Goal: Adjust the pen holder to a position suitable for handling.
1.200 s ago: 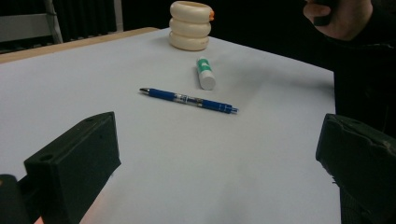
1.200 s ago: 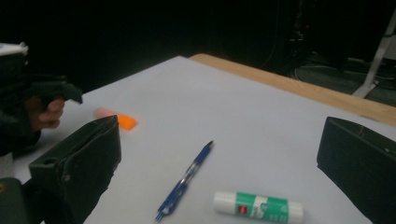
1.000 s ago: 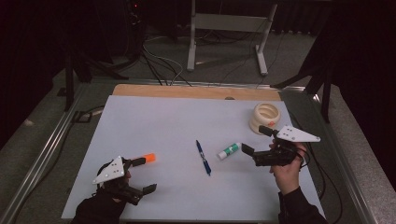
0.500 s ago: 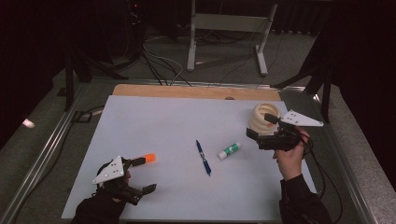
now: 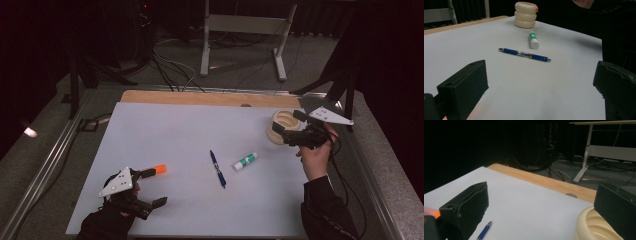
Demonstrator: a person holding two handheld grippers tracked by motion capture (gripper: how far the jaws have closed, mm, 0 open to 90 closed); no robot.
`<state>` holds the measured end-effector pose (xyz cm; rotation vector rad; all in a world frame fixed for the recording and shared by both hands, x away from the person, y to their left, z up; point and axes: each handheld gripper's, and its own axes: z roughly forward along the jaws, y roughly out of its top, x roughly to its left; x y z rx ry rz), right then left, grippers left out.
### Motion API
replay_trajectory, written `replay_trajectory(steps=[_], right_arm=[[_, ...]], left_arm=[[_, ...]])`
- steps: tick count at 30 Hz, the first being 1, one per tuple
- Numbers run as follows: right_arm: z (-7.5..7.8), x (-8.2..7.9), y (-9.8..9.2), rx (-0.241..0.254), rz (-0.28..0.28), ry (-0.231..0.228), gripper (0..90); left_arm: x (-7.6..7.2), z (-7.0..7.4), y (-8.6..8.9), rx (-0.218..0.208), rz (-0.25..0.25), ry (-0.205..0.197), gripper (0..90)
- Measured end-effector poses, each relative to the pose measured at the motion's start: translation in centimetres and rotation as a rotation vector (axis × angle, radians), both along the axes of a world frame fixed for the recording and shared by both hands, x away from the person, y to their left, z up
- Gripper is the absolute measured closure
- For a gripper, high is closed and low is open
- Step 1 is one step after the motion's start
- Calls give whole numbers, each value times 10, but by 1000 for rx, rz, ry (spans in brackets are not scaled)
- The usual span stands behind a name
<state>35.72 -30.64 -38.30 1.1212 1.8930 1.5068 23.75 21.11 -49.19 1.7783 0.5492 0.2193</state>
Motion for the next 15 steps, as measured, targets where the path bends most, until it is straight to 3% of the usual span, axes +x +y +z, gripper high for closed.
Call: replay_trajectory(steps=[5, 12, 15], right_arm=[[-1, 11, -12, 17, -54, 5, 0], [-1, 25, -28, 46, -102, 47, 0], [-2, 33, -32, 35, -176, 81, 0]], left_arm=[[0, 0, 0, -8, 0, 1, 1], [0, 0, 0, -6, -3, 0, 1], [0, 0, 0, -7, -4, -1, 1]])
